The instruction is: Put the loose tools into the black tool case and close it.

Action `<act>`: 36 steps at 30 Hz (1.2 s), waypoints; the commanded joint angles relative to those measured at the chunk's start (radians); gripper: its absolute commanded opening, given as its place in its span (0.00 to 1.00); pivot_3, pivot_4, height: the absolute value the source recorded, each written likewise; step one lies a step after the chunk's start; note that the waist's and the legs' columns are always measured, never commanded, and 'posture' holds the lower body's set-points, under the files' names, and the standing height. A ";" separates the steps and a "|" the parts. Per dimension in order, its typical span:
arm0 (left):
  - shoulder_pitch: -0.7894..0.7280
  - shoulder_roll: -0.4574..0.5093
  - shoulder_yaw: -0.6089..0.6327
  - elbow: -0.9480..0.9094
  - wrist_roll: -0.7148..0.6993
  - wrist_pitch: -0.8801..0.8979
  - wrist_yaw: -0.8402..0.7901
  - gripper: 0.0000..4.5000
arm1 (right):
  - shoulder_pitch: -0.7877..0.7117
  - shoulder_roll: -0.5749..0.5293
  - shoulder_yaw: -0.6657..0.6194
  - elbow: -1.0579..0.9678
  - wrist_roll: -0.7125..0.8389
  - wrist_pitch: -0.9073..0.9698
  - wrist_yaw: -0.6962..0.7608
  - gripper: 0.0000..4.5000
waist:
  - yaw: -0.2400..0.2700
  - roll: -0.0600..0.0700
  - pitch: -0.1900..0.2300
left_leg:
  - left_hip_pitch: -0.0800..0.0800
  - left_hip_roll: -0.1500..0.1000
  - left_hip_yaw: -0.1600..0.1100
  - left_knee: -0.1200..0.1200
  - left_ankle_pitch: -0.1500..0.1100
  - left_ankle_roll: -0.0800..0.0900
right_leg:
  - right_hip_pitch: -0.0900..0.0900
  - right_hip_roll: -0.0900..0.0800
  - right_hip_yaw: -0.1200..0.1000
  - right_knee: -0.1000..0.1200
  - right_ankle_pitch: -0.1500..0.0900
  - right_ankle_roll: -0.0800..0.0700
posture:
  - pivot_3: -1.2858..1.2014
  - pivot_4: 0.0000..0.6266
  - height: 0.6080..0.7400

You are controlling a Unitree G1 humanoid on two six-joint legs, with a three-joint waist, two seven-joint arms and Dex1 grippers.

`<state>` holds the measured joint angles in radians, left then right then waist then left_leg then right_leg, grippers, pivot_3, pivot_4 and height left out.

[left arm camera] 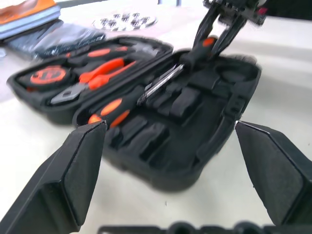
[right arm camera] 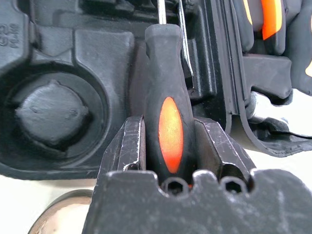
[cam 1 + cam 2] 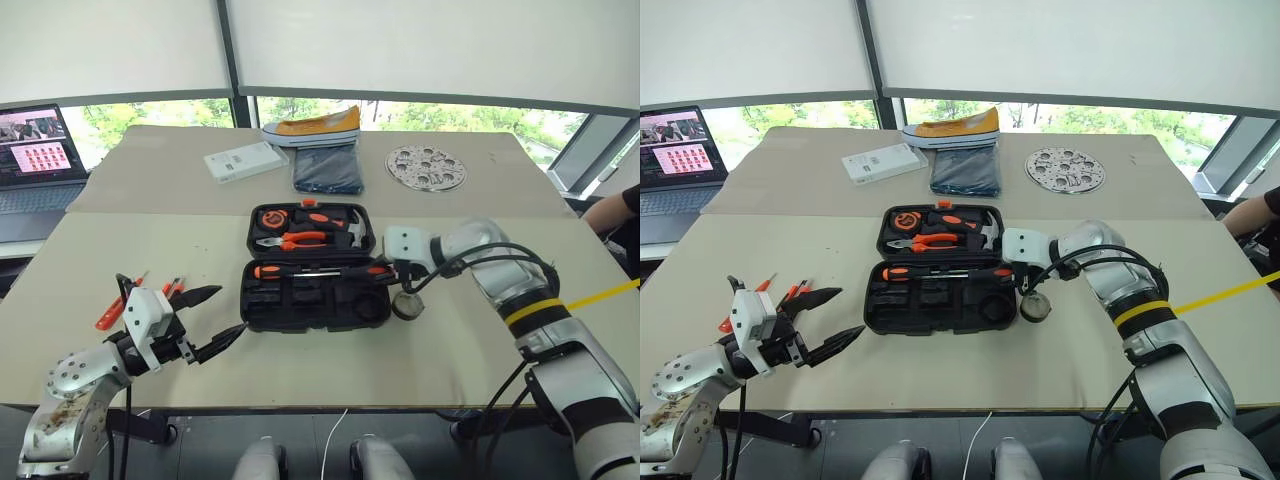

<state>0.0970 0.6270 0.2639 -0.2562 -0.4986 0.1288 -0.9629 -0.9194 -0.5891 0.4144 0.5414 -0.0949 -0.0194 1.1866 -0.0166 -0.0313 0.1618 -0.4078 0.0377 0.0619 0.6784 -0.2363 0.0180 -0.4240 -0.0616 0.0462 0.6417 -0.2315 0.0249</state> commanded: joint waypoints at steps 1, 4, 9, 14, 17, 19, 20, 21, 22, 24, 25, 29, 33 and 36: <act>-0.020 -0.012 -0.003 -0.015 0.015 -0.037 0.020 1.00 | -0.038 0.010 -0.014 0.039 -0.020 -0.034 0.010 0.23 | -0.001 0.000 0.000 | 0.001 0.000 0.000 0.000 0.000 0.000 | 0.000 0.000 0.000 0.000 0.000 0.000 | 0.52 0.24 1.00; -0.043 -0.017 -0.013 -0.006 0.021 -0.041 0.032 1.00 | -0.052 0.021 -0.002 0.065 -0.038 -0.063 0.028 0.23 | 0.001 0.000 0.000 | 0.001 0.000 0.000 0.000 0.000 -0.001 | 0.001 0.000 0.000 0.000 0.000 0.000 | 0.52 0.24 1.00; -0.052 -0.022 -0.022 -0.001 0.028 -0.044 0.036 1.00 | -0.063 0.049 0.001 0.077 -0.060 -0.058 0.040 0.23 | -0.001 0.000 0.000 | 0.001 0.000 0.000 0.000 0.000 -0.001 | 0.001 0.001 0.000 0.001 0.001 -0.001 | 0.52 0.24 1.00; -0.054 -0.030 -0.024 -0.001 0.030 -0.046 0.046 1.00 | -0.081 0.071 -0.012 0.115 -0.070 -0.037 0.021 0.23 | -0.002 0.000 0.000 | 0.001 0.001 0.000 -0.001 0.000 -0.001 | 0.000 0.000 0.000 0.001 0.001 -0.001 | 0.52 0.24 1.00; -0.053 -0.033 -0.028 -0.002 0.034 -0.048 0.051 1.00 | -0.089 0.079 -0.034 0.120 -0.049 -0.069 0.026 0.52 | -0.002 0.000 0.000 | 0.001 0.001 0.000 0.000 0.000 -0.001 | 0.000 0.000 0.000 0.001 0.001 -0.001 | 0.52 0.24 1.00; -0.055 -0.034 -0.030 0.000 0.036 -0.049 0.053 1.00 | -0.102 0.071 -0.057 0.133 -0.026 -0.124 0.045 0.66 | -0.002 0.000 0.000 | 0.001 0.001 0.000 0.000 0.000 -0.001 | 0.000 0.000 0.000 0.001 0.001 -0.001 | 0.52 0.24 1.00; -0.055 -0.035 -0.031 -0.001 0.037 -0.049 0.054 1.00 | -0.111 0.063 -0.073 0.138 -0.009 -0.140 0.061 0.73 | -0.002 0.000 0.000 | 0.001 0.001 0.000 -0.001 0.000 -0.001 | 0.000 0.000 0.000 0.000 0.001 -0.001 | 0.52 0.24 1.00; -0.055 -0.035 -0.032 0.000 0.038 -0.049 0.055 1.00 | -0.120 0.056 -0.095 0.141 0.021 -0.155 0.093 0.73 | -0.002 0.000 0.000 | 0.001 0.001 0.000 -0.001 0.000 -0.001 | 0.000 0.000 0.000 0.000 0.001 -0.001 | 0.52 0.24 1.00; -0.056 -0.034 -0.033 0.002 0.039 -0.050 0.055 1.00 | -0.128 0.051 -0.116 0.146 0.049 -0.158 0.118 0.73 | -0.002 0.000 0.000 | 0.001 0.001 0.000 -0.001 0.000 -0.001 | 0.000 0.000 0.000 0.000 0.001 -0.001 | 0.52 0.24 1.00; -0.059 -0.032 -0.033 0.010 0.040 -0.051 0.054 1.00 | -0.132 0.053 -0.167 0.135 0.134 -0.122 0.195 0.73 | 0.000 0.000 0.000 | 0.000 0.001 0.000 -0.001 0.000 -0.001 | 0.000 0.000 0.000 0.000 0.001 -0.001 | 0.52 0.24 1.00; -0.059 -0.030 -0.032 0.013 0.041 -0.052 0.053 1.00 | -0.131 0.063 -0.190 0.127 0.164 -0.093 0.199 0.68 | -0.001 0.000 0.000 | 0.000 0.001 0.000 -0.001 0.000 -0.001 | 0.000 0.000 0.000 0.000 0.001 -0.001 | 0.52 0.24 1.00; -0.065 -0.031 -0.031 0.010 0.043 -0.053 0.061 1.00 | -0.084 0.125 -0.211 0.106 0.190 -0.050 0.148 0.41 | -0.003 0.000 0.000 | 0.001 0.002 0.000 -0.001 0.000 -0.001 | 0.001 0.000 0.000 0.000 0.001 -0.001 | 0.52 0.24 1.00; -0.061 -0.032 -0.044 0.004 0.060 -0.050 0.072 1.00 | -0.036 0.185 -0.171 0.129 0.112 -0.073 0.050 0.10 | -0.008 0.000 0.000 | 0.002 0.005 0.000 -0.001 0.000 -0.001 | 0.000 0.002 -0.001 0.001 0.002 -0.003 | 0.52 0.24 1.00; -0.054 -0.028 -0.049 0.001 0.070 -0.049 0.076 1.00 | -0.017 0.228 -0.149 0.179 0.074 -0.086 -0.004 0.01 | -0.007 0.000 0.000 | 0.001 0.004 0.001 -0.001 0.000 -0.001 | 0.000 0.002 -0.001 0.001 0.002 -0.003 | 0.52 0.24 1.00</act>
<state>0.0424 0.5938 0.2147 -0.2254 -0.4326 0.1046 -0.8932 -0.9242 -0.3690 0.2657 0.7025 0.0016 -0.0790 1.2256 -0.0241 -0.0310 0.1620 -0.4065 0.0421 0.0629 0.6776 -0.2359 0.0172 -0.4244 -0.0597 0.0453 0.6425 -0.2297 0.0219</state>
